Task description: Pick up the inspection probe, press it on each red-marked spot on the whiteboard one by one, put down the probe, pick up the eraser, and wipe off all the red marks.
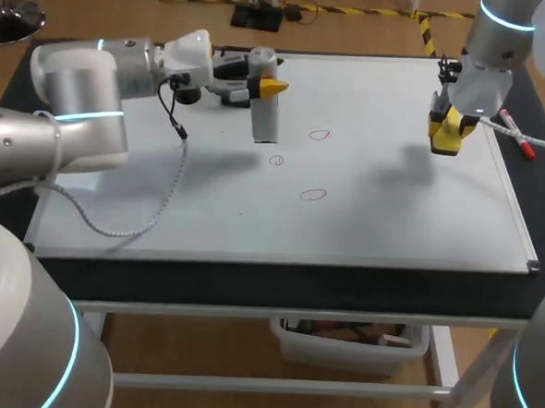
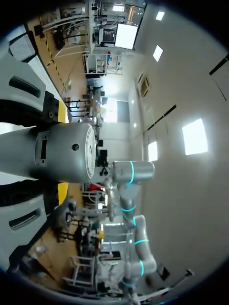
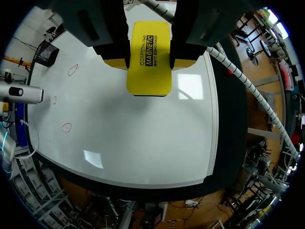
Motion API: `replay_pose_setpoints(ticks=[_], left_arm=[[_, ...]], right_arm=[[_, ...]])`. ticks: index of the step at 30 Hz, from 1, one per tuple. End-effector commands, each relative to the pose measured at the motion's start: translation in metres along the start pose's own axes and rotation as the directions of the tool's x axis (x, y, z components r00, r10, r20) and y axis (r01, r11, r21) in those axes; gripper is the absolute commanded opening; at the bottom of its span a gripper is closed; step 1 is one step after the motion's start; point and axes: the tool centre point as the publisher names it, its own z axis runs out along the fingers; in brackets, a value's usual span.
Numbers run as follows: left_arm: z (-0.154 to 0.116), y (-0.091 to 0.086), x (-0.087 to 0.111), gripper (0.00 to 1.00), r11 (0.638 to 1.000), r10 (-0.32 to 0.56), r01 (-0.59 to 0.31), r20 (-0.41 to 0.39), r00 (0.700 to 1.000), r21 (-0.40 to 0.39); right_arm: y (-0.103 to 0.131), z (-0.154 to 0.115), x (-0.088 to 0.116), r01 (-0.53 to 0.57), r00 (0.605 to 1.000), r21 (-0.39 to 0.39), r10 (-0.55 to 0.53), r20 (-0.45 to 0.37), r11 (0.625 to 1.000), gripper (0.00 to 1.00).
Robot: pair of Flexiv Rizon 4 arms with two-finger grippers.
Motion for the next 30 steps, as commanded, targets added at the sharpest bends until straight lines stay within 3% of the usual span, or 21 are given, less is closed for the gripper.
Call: replay_pose_setpoints(ticks=[1,6,30], left_arm=[[0.005,0.005,-0.001,0.00,1.000,-0.010,0.010,-0.040,0.999,-0.003],[0.010,0.010,0.008,0.00,1.000,-0.021,0.021,-0.071,0.997,-0.006],[0.016,0.036,0.008,0.00,1.000,-0.019,0.020,-0.139,0.990,0.004]], right_arm=[[0.000,-0.001,0.001,0.003,1.000,0.001,-0.002,-0.002,1.000,0.00],[0.000,-0.001,0.001,0.003,1.000,0.001,-0.002,-0.002,1.000,0.00],[0.000,-0.001,0.001,0.003,1.000,0.001,-0.002,-0.002,1.000,0.00]])
